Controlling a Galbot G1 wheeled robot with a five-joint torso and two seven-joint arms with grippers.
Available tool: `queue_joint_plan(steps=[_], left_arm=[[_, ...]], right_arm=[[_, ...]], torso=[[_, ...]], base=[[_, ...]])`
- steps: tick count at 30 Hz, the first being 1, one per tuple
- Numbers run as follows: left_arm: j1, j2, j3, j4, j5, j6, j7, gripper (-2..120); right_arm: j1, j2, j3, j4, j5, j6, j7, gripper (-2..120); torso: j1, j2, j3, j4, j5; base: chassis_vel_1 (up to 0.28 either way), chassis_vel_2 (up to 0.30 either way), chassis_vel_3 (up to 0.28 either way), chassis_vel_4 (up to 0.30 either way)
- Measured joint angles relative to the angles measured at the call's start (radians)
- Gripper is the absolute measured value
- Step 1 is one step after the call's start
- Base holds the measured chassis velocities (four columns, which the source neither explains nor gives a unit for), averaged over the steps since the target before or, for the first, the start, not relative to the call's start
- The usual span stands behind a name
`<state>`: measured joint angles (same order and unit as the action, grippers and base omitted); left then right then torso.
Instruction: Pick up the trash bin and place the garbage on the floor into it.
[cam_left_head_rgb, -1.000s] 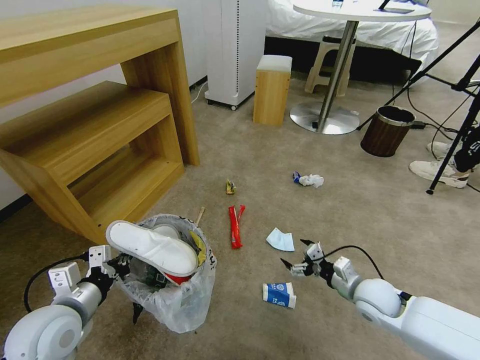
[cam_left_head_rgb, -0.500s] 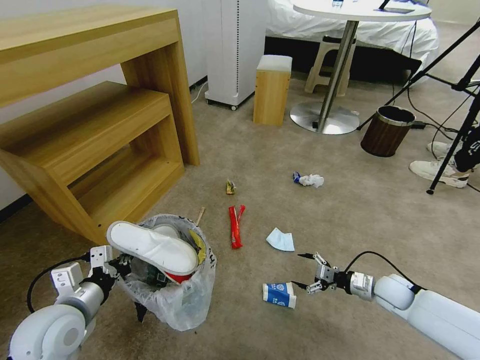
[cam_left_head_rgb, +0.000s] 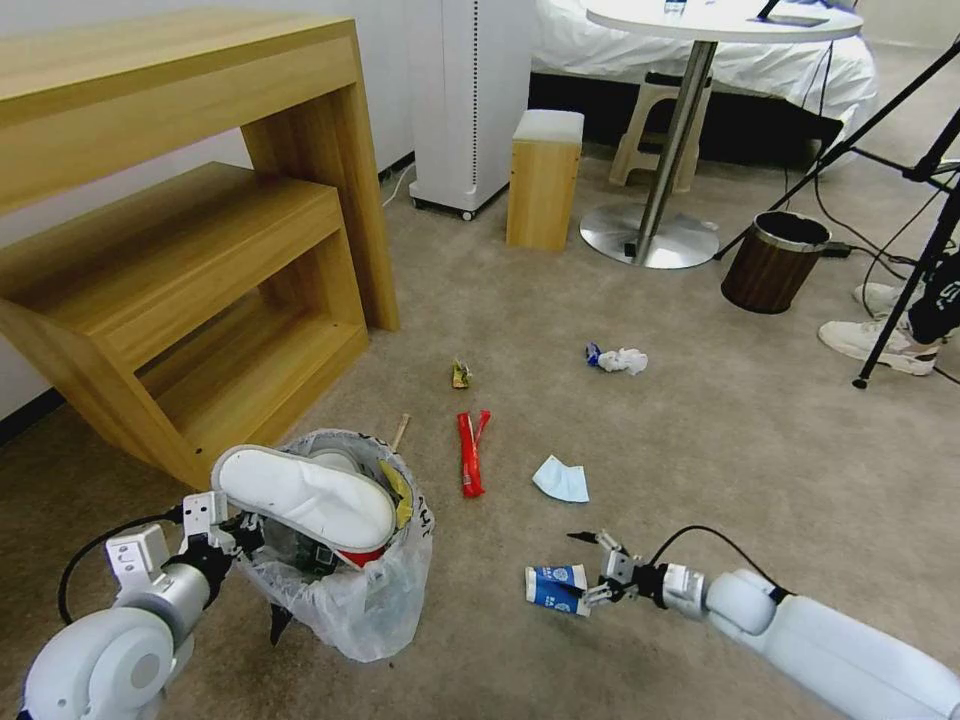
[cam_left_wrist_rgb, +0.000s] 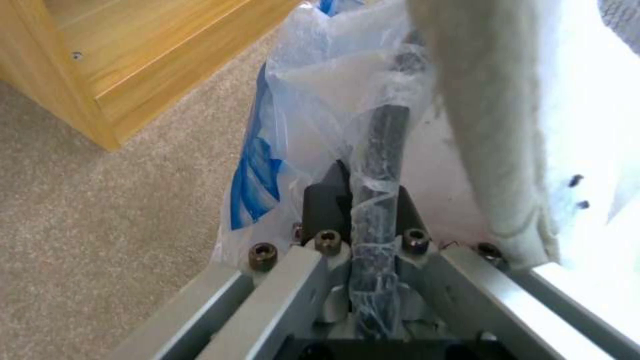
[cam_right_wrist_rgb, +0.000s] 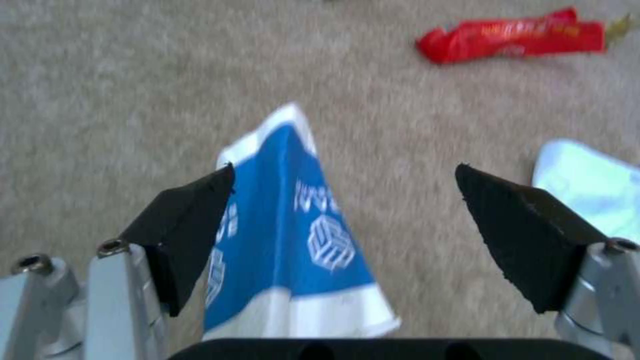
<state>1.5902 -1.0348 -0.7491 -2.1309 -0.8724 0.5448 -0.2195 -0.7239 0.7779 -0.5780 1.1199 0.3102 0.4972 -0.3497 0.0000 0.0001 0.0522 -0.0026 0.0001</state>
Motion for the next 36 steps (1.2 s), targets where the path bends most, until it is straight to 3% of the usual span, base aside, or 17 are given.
queue_joint_plan(steps=[10,19,29,32,36], left_arm=[[-0.003,0.0,0.001,0.0,-0.004,0.0,0.0,1],[0.006,0.0,-0.001,-0.012,-0.006,-0.008,0.0,1],[0.0,0.0,0.007,-0.008,-0.006,-0.012,0.0,1],[-0.001,0.001,0.008,-0.006,-0.005,-0.012,0.001,1],[-0.002,0.007,0.007,0.0,-0.005,-0.013,0.002,1]], right_arm=[[-0.026,0.03,-0.015,-0.058,-0.013,-0.006,0.028,77],[-0.039,0.077,-0.02,-0.124,-0.036,0.008,0.042,45],[-0.053,0.06,-0.002,-0.089,-0.015,0.014,0.049,7],[-0.062,0.054,0.014,-0.075,0.016,0.03,0.045,0],[-0.069,0.034,0.064,-0.005,0.102,0.084,0.004,0]], torso=[[0.0,0.0,0.0,-0.0002,-0.0002],[0.0,0.0,0.0,-0.0001,0.0],[0.0,0.0,0.0,-0.0001,-0.0002],[0.0,0.0,0.0,-0.0002,0.0],[0.0,0.0,0.0,-0.0002,0.0001]], base=[[0.0,0.0,0.0,0.0],[0.0,0.0,0.0,0.0],[0.0,0.0,0.0,0.0],[0.0,0.0,0.0,0.0],[0.0,0.0,0.0,0.0]])
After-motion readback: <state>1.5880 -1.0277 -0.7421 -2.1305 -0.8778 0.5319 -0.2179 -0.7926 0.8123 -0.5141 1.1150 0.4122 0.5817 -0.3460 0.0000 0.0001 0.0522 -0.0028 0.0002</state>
